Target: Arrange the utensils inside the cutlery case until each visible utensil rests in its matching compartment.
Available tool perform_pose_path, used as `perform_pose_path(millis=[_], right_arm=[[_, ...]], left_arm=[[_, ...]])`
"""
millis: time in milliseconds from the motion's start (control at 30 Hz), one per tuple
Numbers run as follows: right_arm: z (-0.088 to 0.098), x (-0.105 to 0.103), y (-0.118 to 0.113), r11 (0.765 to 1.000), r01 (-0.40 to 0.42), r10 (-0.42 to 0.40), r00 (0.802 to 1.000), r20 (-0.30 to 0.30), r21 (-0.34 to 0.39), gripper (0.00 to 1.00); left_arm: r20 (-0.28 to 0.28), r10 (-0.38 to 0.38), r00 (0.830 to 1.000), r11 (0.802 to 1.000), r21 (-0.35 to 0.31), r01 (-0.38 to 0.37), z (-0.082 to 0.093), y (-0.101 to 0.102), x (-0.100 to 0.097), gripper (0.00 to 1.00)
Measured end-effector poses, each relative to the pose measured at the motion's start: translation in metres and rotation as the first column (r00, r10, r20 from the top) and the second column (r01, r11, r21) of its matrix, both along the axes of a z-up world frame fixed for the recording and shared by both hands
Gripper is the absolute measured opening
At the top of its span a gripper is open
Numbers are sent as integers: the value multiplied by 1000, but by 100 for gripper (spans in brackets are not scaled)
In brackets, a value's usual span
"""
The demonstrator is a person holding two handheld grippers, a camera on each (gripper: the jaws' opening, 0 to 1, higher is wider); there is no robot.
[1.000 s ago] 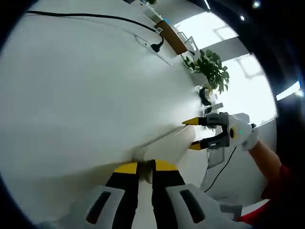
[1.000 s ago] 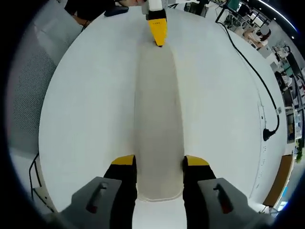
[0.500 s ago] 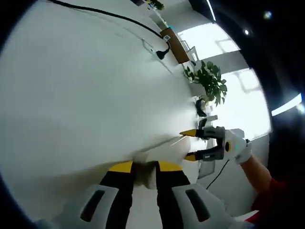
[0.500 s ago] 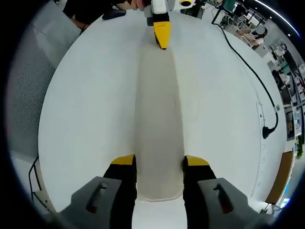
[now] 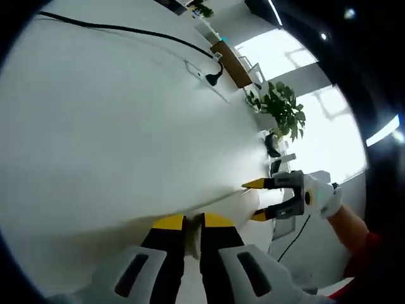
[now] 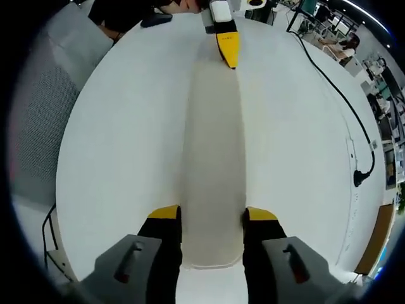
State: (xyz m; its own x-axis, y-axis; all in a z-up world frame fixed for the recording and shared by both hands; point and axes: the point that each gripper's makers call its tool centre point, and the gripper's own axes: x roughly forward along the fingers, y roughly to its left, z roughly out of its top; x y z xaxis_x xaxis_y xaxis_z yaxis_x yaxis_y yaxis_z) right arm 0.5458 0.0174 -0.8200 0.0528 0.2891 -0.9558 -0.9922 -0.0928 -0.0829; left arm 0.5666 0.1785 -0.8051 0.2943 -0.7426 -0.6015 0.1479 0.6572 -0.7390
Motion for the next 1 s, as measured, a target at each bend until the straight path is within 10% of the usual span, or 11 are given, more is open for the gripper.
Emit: perform_pose_path(millis=[333,633,733,833,1000], right_arm=[[-1,-8,-1,999,21,-20,999,40,-34,35],[-1,-21,2,998,27,-23,998,59,-62,36],[-1,-29,4,997,43,-39,997,59,-66,36],[-2,-33,2,996,51,-46,997,67,-72,36],[-2,-32,1,995,63,-55,993,106,-73,37]], left_arm=[[65,33,997,998,-47,-30,15,8,-15,5],[129,112,985,993,-55,-106,29,35,-64,26],[168,68,983,997,-37,-62,35,38,-80,28],[346,-116,931,987,149,68,47,40,-102,32],[369,-238,898,964,203,172,62,31,-146,48]])
